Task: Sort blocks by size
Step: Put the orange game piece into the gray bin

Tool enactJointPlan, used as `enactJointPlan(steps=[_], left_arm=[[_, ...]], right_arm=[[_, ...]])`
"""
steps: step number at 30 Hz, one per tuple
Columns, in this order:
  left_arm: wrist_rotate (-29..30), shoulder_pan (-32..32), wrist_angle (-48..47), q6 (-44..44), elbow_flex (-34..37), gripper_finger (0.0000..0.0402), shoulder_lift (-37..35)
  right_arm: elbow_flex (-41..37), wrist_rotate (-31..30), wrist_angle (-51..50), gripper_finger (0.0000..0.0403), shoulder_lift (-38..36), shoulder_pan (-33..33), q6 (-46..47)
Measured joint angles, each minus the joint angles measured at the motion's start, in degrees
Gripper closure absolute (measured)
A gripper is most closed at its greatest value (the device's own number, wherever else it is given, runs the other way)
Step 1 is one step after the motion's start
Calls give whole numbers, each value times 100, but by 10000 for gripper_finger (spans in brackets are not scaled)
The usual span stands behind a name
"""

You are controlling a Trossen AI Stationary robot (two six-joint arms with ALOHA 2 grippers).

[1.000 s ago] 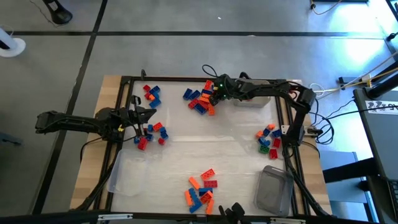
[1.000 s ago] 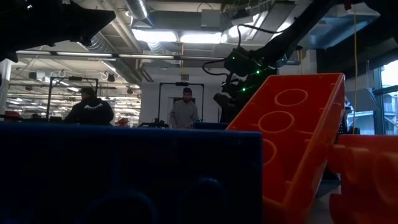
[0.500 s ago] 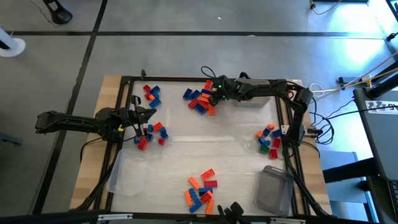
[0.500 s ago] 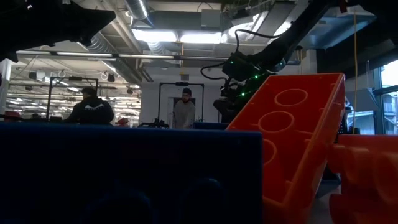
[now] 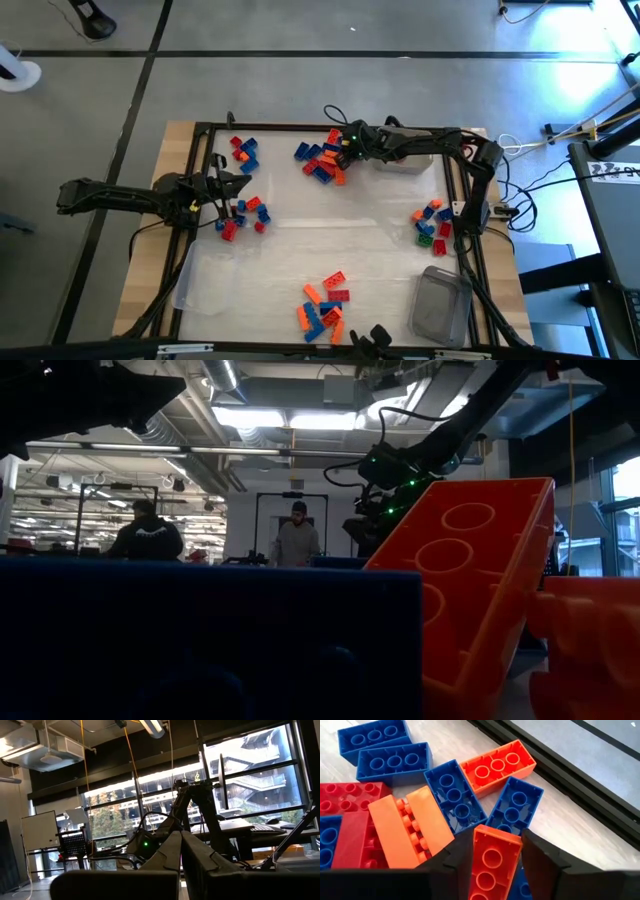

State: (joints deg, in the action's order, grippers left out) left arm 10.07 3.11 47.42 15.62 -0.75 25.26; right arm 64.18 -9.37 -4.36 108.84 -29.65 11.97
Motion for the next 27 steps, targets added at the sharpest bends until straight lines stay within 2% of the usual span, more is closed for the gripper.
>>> enactJointPlan(steps=[12,27], left_arm=[[0,0,0,0,0,402,1],[-2,0,-4,-15,0,402,2]], right_arm=[[-33,137,-187,254,-142,7,-105],[-24,144,-899,254,-1035,6,-348]])
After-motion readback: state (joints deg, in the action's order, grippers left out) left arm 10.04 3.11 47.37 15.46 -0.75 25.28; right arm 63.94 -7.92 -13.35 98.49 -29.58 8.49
